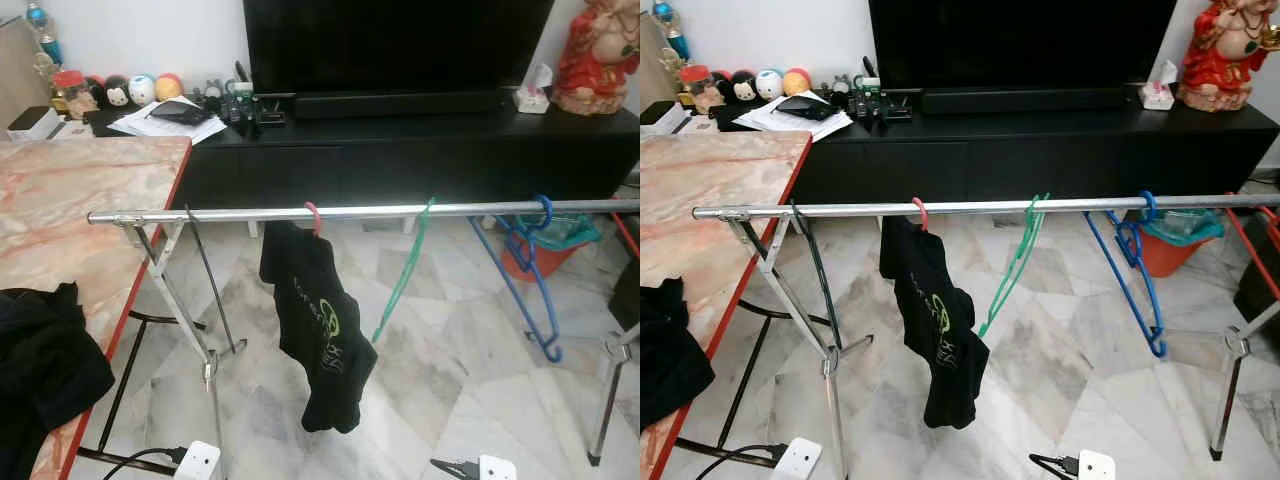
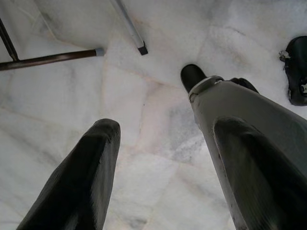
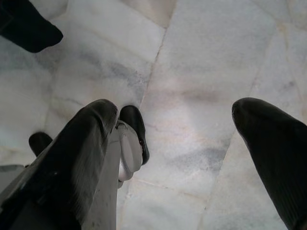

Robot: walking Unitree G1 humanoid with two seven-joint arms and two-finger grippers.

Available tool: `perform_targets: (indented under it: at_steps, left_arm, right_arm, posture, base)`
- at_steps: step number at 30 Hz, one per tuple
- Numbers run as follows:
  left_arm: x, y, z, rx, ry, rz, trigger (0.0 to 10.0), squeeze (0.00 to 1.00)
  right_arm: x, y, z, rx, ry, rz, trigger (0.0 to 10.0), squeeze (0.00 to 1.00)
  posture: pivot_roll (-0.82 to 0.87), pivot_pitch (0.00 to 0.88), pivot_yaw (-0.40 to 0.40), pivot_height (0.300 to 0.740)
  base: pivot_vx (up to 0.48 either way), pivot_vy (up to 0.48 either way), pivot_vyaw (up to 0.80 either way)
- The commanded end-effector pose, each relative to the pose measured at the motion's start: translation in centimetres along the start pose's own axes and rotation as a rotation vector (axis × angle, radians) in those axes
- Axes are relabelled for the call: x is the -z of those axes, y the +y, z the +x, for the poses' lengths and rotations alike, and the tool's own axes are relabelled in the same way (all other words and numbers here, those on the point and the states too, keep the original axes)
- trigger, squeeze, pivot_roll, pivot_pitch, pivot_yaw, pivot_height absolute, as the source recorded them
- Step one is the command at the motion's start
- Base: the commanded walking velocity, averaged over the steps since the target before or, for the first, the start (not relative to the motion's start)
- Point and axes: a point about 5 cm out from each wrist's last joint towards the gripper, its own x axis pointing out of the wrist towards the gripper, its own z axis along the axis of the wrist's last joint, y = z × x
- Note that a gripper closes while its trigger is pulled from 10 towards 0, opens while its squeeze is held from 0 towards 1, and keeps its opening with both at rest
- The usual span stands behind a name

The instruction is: Hang hanger

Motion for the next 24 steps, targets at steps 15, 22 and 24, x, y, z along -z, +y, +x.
perform_targets:
  at_steps: [15,22,24]
  left_arm:
    - [0.2,0.2,0.0,-0.010,0.022,0.023,10.0,0.00]
    - [0.1,0.3,0.0,-0.007,0.021,0.027,10.0,0.00]
    - [0.1,0.3,0.0,-0.006,0.021,0.027,10.0,0.00]
  right_arm:
    - [-1.7,0.7,0.2,-0.028,-0.061,-0.020,10.0,0.00]
    - [-1.3,1.0,0.2,-0.022,-0.040,-0.035,10.0,0.00]
    - [-1.3,1.0,0.2,-0.020,-0.041,-0.034,10.0,0.00]
  posture:
    - [-0.15,0.000,0.013,0.740]
    - [-0.15,0.000,0.016,0.740]
    - [-0.15,0.000,0.017,0.740]
  base:
    - [0.000,-0.055,0.00]
    - [0.000,-0.282,0.00]
    - [0.000,-0.281,0.00]
